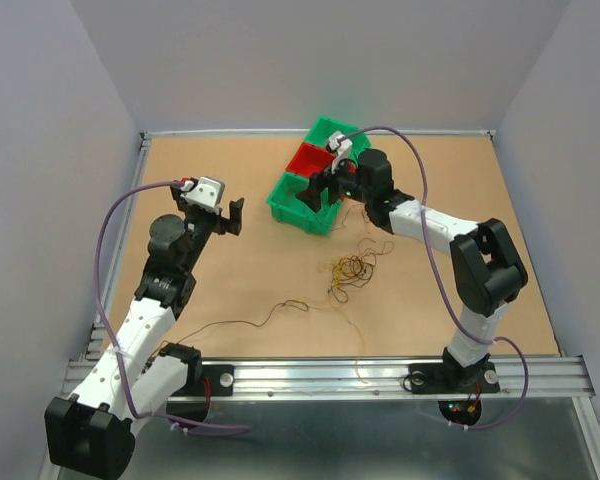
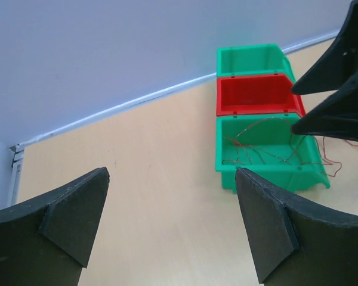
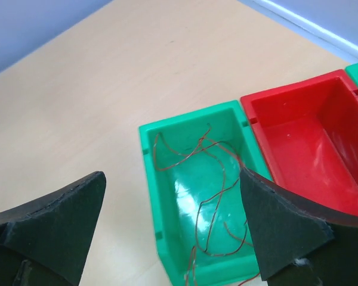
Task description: Untangle the cables
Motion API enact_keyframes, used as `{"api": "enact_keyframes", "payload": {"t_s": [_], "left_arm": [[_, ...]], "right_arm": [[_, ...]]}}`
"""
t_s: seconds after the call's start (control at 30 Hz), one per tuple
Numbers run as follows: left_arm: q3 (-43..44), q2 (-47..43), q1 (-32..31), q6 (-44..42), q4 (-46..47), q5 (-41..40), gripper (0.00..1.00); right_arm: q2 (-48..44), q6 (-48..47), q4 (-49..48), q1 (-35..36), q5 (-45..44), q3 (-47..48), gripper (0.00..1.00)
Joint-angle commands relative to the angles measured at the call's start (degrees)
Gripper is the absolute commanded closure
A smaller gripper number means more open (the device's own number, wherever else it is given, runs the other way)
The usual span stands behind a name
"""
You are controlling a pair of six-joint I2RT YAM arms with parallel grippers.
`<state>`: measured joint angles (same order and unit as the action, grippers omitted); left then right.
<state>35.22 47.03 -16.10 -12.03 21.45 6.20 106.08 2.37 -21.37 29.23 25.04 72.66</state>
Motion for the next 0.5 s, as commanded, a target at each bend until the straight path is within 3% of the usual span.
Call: {"api": "enact_keyframes", "payload": {"t_s": [0.0, 0.2, 0.37, 0.47], "left_arm": [[-1.3, -1.4, 0.5, -3.5, 4.8, 0.5, 0.01], [-1.5, 1.1, 1.6, -1.2, 7.4, -7.8, 0.01], [-0.9, 1.3, 5.7, 2.2, 7.4, -7.2, 0.01], [-0.1, 2.5, 8.4, 3.7, 7.0, -6.5, 0.01]], "right_arm": [[-5.4, -5.3, -0.7, 1.1, 7.8, -5.5, 0.03], [-12.9, -26.6, 12.6, 12.7, 12.1, -15.4, 0.0], [-14.8, -32.1, 17.2, 18.0, 17.6, -18.3, 0.0], [-12.8, -34.3, 18.9, 21.3, 16.5, -18.4, 0.0]]}}
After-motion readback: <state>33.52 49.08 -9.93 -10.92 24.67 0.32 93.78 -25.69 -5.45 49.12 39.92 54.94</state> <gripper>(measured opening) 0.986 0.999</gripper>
